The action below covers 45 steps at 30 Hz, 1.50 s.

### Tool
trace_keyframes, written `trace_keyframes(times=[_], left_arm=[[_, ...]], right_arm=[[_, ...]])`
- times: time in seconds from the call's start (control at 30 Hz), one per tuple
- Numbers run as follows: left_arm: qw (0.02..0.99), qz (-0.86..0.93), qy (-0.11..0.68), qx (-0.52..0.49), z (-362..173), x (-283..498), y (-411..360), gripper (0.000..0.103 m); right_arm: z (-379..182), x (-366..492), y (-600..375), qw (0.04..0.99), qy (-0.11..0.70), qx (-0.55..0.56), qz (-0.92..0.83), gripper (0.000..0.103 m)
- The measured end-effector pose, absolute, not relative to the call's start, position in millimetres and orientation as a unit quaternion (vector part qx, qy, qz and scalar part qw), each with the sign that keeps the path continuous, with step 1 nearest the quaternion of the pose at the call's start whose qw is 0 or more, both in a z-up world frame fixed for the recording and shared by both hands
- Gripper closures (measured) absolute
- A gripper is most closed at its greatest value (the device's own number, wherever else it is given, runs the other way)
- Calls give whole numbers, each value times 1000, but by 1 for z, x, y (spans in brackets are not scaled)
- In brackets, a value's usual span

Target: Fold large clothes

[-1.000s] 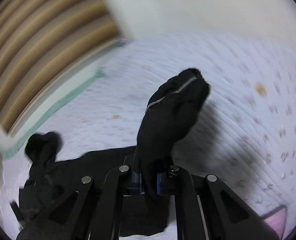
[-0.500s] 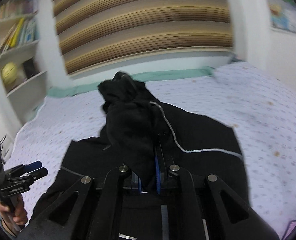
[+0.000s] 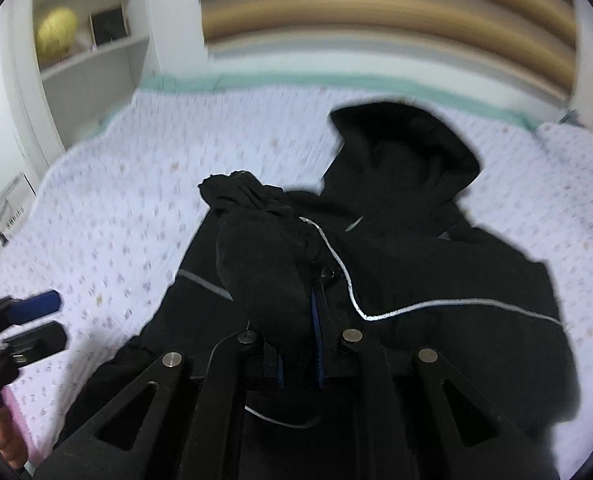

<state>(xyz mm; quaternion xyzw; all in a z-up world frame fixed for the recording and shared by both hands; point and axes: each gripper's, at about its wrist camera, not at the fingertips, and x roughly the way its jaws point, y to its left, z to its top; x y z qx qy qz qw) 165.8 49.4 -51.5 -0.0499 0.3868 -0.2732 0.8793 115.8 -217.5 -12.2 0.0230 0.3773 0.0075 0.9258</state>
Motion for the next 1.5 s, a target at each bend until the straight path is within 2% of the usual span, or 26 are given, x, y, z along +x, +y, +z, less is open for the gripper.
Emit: trace_keyframes(times=[0.07,0.13,0.2,0.27,0.4,0.53,0.73,0.83,0.93,0.97,1.0,1.03,1.17,1.23,1.4,1.5], left_arm=[[879,-266,392,-51,-58,169,57,43],[879,-262,396,-52,-63,174,61,43],[876,-259,403,-57,-68,180,66,43],[871,-263,411,-66,-73,185,69,43],[850,-300,424,-88,-77,200,63,43],[812,-337,458,-132,-83,226,39,43],[794,-309,503,-145,-109,263,0,43],[782,-302,525,-149,-131,273,-19,43],[778,-305,530,-144,-143,281,-45,44],[787,-295,525,-135,-143,281,-53,49],[801,-283,515,-119,-140,279,-59,68],[808,-281,506,-108,-135,278,-62,70],[842,-304,431,-116,-88,261,-46,71],[845,-300,421,-134,-80,263,-30,71],[819,-251,501,-126,-136,286,-11,70],[814,-252,504,-141,-162,285,-8,68]], right_arm=[[-57,141,-203,916,400,17,2,86],[-98,162,-193,906,422,16,2,76],[-125,182,-181,894,447,8,12,70],[-145,196,-168,889,458,-18,12,69],[-120,187,-179,905,421,3,59,58],[-72,160,-213,928,366,28,70,30],[-34,125,-270,942,335,5,13,30],[-38,113,-304,938,345,-4,-39,30],[-52,110,-344,927,367,37,-66,30],[-61,112,-352,924,373,51,-73,30],[-65,113,-358,921,376,58,-78,30],[-67,113,-362,920,378,63,-83,30],[-69,117,-368,918,380,44,-109,30],[-74,124,-366,917,380,42,-110,30],[-112,153,-359,903,415,60,-95,32],[-160,171,-367,869,476,85,-106,33]])
